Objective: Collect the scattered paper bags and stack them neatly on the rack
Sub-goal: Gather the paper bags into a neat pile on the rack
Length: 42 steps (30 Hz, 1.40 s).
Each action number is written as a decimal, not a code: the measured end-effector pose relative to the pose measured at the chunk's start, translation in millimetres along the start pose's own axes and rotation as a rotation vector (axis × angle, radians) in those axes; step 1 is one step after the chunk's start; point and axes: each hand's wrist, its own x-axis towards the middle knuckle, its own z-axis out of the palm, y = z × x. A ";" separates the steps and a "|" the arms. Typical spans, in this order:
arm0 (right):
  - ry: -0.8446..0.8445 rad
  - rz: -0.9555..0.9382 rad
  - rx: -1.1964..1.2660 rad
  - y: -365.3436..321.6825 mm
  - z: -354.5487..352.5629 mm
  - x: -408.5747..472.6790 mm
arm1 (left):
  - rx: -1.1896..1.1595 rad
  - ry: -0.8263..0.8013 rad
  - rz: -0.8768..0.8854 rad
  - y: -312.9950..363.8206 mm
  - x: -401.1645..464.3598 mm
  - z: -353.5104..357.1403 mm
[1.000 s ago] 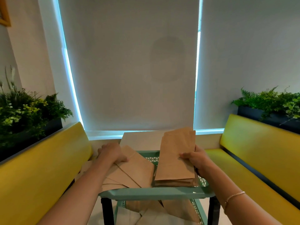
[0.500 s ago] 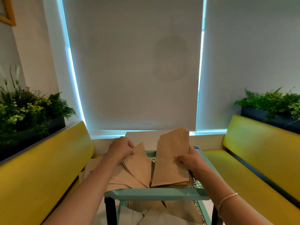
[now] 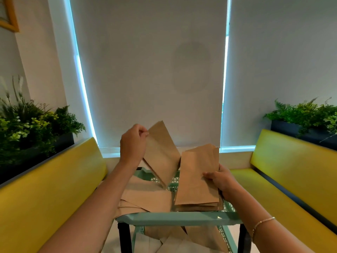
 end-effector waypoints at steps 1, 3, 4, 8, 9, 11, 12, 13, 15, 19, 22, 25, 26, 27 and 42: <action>-0.007 0.003 0.004 -0.3 -0.9 0.4 | -0.030 0.047 0.037 2.6 -0.9 -0.3; -0.004 0.010 0.018 0.0 -1.3 1.3 | -0.079 0.118 0.106 4.4 -7.5 1.0; -0.004 0.011 0.034 0.2 -1.1 1.5 | -0.109 0.153 0.148 4.3 -12.7 2.9; 0.003 0.014 0.119 0.6 0.5 1.7 | -0.234 0.111 0.445 7.9 -44.4 16.6; 0.005 0.015 0.140 0.4 1.1 1.5 | -0.233 0.018 0.525 6.6 -52.3 22.5; 0.016 0.019 0.189 -0.1 1.6 1.0 | -0.219 -0.208 0.637 2.2 -65.3 32.8; 0.030 0.021 0.209 -0.1 1.4 1.5 | -0.212 -0.317 0.673 -0.8 -70.3 37.4; 0.044 0.022 0.221 -0.5 1.3 0.7 | -0.193 -0.421 0.700 -3.7 -74.8 40.9; 0.055 0.030 0.237 -0.6 0.8 -1.3 | -0.139 -0.565 0.720 -8.1 -82.6 46.5; 0.086 0.026 0.264 1.1 -1.5 -3.9 | -0.054 -0.718 0.666 -7.9 -92.2 52.8; 0.089 0.018 0.273 1.7 -2.1 -3.6 | -0.010 -0.750 0.656 -3.0 -93.5 54.0; 0.101 0.023 0.245 1.8 0.3 -6.2 | 0.038 -0.836 0.590 1.4 -99.4 53.9; 0.105 0.032 0.235 2.2 0.8 -7.3 | 0.049 -0.860 0.571 2.4 -102.0 54.2; 0.107 0.041 0.229 2.7 1.7 -7.9 | 0.048 -0.880 0.550 2.5 -103.8 55.2; 0.141 0.149 0.081 0.4 1.8 0.5 | -0.224 -0.795 0.230 5.5 -97.4 40.4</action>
